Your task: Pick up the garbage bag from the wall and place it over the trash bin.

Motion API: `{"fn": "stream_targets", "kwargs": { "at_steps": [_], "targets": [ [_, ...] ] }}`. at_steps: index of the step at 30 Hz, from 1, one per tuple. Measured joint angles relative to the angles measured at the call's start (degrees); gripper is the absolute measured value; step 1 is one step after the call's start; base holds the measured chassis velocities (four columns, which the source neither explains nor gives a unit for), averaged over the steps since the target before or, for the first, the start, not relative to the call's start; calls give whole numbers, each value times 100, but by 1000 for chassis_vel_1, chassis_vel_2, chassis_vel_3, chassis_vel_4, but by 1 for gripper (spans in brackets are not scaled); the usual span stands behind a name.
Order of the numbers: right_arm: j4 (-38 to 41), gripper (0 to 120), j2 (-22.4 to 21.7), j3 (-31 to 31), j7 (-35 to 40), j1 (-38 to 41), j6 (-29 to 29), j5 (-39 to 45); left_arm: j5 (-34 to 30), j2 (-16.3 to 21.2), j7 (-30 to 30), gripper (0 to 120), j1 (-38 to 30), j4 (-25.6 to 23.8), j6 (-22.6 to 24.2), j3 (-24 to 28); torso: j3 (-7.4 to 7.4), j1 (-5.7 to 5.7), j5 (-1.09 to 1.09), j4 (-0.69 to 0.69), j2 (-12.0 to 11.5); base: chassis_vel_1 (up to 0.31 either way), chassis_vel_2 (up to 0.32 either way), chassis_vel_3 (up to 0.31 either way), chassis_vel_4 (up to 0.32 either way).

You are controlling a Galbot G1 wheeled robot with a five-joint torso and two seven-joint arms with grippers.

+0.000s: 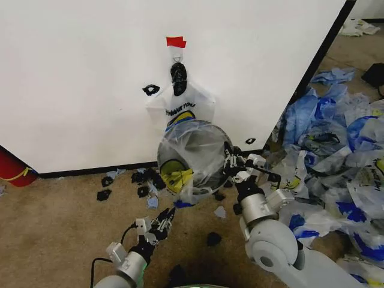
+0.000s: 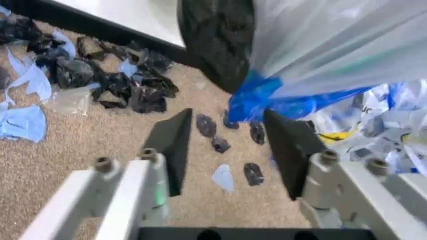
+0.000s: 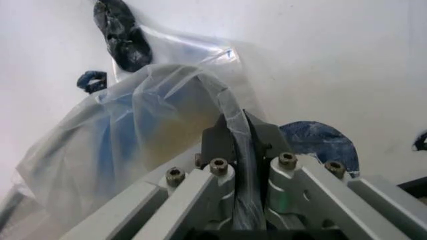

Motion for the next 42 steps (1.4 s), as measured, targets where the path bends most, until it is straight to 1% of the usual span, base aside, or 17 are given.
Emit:
{"fn": "stream_targets", "kwargs": {
  "at_steps": [4,5,8,10,12,14,15,17,19,22,23,25,29,31,37,39,42],
  "targets": [
    [-73,1,-2,0,-17,0,21,-37,81,62,-114,62,185,-148,10,-146,0,0,-1,0,0,0,0,0,0],
    [-100,1,-2,2,-21,-1,32,-57,167,88,-278,68,284,-221,24,-235,0,0,-1,0,0,0,0,0,0],
    [-131,1,-10,19,-26,-31,49,-104,300,128,-826,82,379,-424,175,-380,0,0,-1,1,0,0,0,0,0],
    [-134,1,-15,38,-28,-54,53,-125,314,137,-942,84,378,-464,224,-418,0,0,-1,1,0,0,0,0,0],
    [-134,1,-39,132,-42,-159,72,-186,353,169,-1433,94,330,-597,436,-569,0,0,-1,-2,0,0,0,0,0],
    [-139,1,-61,177,-58,-225,91,-226,408,155,-1957,96,308,-716,619,-810,0,0,-1,-2,0,0,0,0,0],
    [-139,1,-61,177,-58,-225,91,-226,408,155,-1957,96,308,-716,619,-810,0,0,-1,-2,0,0,0,0,0],
    [-158,1,-74,191,-81,-257,109,-254,530,126,-2233,95,300,-804,695,-1132,0,0,-1,0,0,0,0,0,0],
    [-202,1,-81,189,-111,-271,131,-315,650,118,-2306,94,291,-930,730,-1495,0,0,-1,0,0,0,0,0,0],
    [-237,1,-86,157,-128,-276,145,-371,615,164,-2287,91,285,-1283,811,-1943,0,0,0,0,0,0,0,0,0],
    [-237,1,-86,157,-128,-276,145,-371,615,164,-2287,91,285,-1283,811,-1943,0,0,0,0,0,0,0,0,0],
    [-246,1,-86,136,-140,-275,148,-395,440,210,-2163,87,262,-1555,830,-2186,0,0,1,0,0,0,0,0,0],
    [-251,1,-93,82,-142,-250,149,-424,-157,301,-1716,70,179,-2124,732,-2426,0,0,-1,-1,0,0,0,0,0],
    [-251,1,-99,57,-142,-244,149,-431,-337,321,-1577,66,170,-2256,704,-2445,0,0,1,-1,0,0,0,0,0],
    [-229,1,-145,-82,-141,-177,144,-455,-1137,414,-921,41,244,-2368,668,-2435,0,0,-2,0,0,0,0,0,0],
    [-223,1,-156,-110,-141,-162,142,-456,-1239,441,-863,38,249,-2368,676,-2422,0,0,-2,0,0,0,0,0,0],
    [-202,1,-220,-260,-148,-101,134,-488,-1548,587,-728,23,240,-2367,734,-2358,0,0,-1,0,0,0,0,0,0]
  ]
}}
